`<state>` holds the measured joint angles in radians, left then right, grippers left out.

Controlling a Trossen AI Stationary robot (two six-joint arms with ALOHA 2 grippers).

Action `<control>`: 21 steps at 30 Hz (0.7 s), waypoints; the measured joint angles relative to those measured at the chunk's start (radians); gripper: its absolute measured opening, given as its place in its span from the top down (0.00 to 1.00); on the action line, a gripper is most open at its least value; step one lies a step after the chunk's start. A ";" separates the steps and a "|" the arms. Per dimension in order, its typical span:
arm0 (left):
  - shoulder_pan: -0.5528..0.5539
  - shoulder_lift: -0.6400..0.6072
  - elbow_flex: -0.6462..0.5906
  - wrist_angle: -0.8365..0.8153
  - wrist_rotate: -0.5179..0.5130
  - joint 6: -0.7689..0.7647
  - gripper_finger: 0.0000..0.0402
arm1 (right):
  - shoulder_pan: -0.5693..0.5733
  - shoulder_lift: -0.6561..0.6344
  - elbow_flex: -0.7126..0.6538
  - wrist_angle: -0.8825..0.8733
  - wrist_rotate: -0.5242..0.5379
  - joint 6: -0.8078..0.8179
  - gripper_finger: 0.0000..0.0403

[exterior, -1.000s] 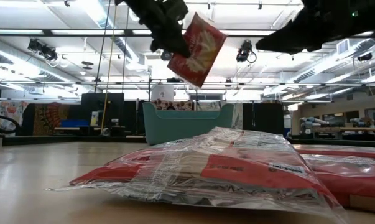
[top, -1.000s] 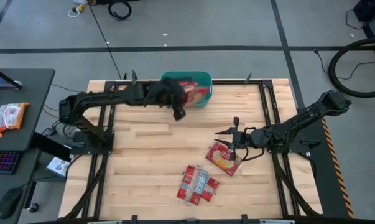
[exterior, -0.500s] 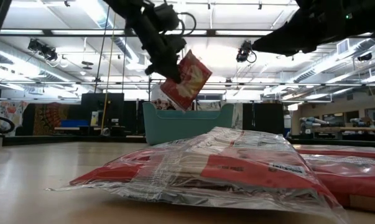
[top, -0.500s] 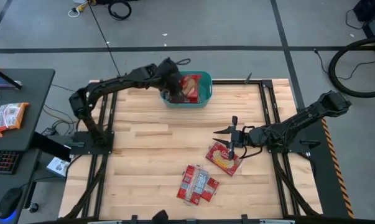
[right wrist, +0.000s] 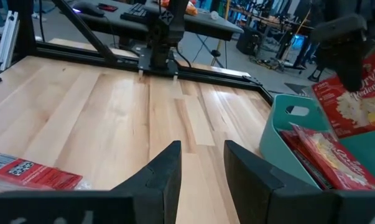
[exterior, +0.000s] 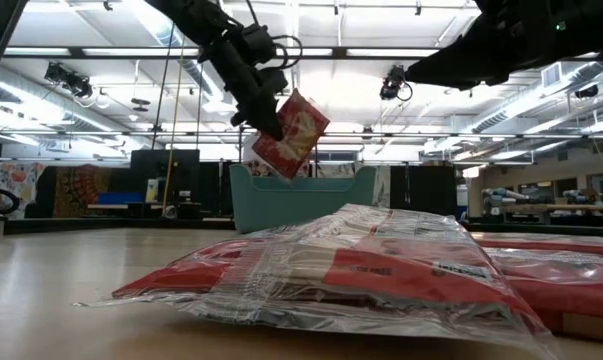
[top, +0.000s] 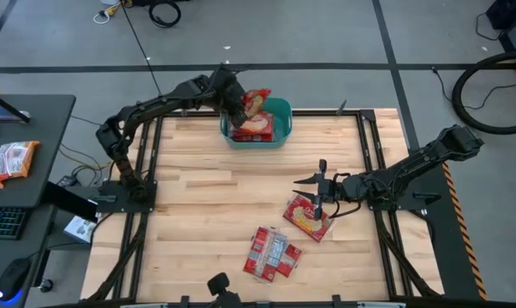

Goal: Sort popcorn bags into baskets
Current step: Put the popcorn bag into the green bin

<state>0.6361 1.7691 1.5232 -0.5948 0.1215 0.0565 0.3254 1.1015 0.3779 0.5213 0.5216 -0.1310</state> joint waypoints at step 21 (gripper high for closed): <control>-0.101 -0.001 0.145 -0.283 -0.285 0.370 0.93 | -0.083 0.000 0.000 0.002 -0.082 0.007 0.69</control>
<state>0.5349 1.7679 1.6686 -0.8774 -0.1640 0.4262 0.2420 1.1015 0.3779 0.5232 0.4401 -0.1238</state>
